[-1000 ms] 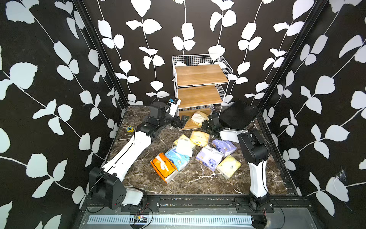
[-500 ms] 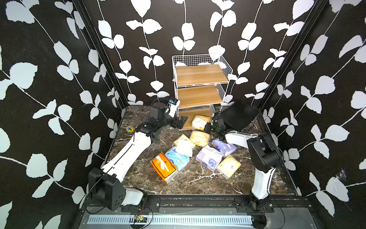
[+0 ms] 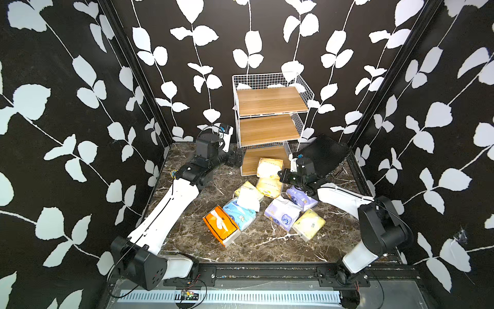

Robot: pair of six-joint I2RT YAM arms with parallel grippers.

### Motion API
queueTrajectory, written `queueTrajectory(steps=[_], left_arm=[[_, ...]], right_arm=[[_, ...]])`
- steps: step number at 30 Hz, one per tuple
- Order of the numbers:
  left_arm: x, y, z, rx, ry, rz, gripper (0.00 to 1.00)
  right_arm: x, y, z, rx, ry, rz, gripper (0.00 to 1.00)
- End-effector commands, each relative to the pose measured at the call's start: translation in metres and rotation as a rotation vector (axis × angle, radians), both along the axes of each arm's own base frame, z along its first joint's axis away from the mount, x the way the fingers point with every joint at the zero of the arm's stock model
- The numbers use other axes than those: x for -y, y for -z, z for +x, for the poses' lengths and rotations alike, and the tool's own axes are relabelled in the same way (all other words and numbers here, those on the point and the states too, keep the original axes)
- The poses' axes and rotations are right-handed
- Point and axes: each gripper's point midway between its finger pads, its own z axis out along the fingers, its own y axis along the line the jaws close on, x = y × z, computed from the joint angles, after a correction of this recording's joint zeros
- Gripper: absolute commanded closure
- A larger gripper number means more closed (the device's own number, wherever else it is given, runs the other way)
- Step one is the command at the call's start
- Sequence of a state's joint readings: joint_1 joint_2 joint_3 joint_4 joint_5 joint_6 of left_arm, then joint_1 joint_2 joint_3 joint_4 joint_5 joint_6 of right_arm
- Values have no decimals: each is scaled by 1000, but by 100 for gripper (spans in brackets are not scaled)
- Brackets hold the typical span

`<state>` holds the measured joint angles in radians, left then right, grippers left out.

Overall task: Remove the tissue boxes from the shelf
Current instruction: Pick up a box of tissues from the shelf, then place the box of tissues at the center of the board.

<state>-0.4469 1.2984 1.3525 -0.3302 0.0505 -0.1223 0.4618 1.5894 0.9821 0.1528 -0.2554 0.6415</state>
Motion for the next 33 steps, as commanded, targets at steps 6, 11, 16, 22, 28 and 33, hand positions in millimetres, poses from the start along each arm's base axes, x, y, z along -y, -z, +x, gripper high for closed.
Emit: queueTrajectory(steps=[6, 11, 16, 22, 28, 33], left_arm=[[-21, -4, -27, -54, -90, -84, 1], [-38, -2, -41, -28, -154, -124, 1], [-50, 3, -52, -27, -192, -142, 1], [-60, 6, -63, -29, -219, -133, 1], [-69, 10, -70, -16, -246, -132, 1], [-74, 11, -71, -7, -264, -117, 1]], right_arm=[[-7, -19, -69, -29, -187, 64, 100], [-19, -28, -125, -19, -293, 23, 100], [-22, -16, -175, -31, -345, -44, 100], [-7, 15, -217, -73, -345, -87, 100], [0, 50, -246, -126, -381, -167, 100], [5, 76, -256, -168, -383, -204, 100]])
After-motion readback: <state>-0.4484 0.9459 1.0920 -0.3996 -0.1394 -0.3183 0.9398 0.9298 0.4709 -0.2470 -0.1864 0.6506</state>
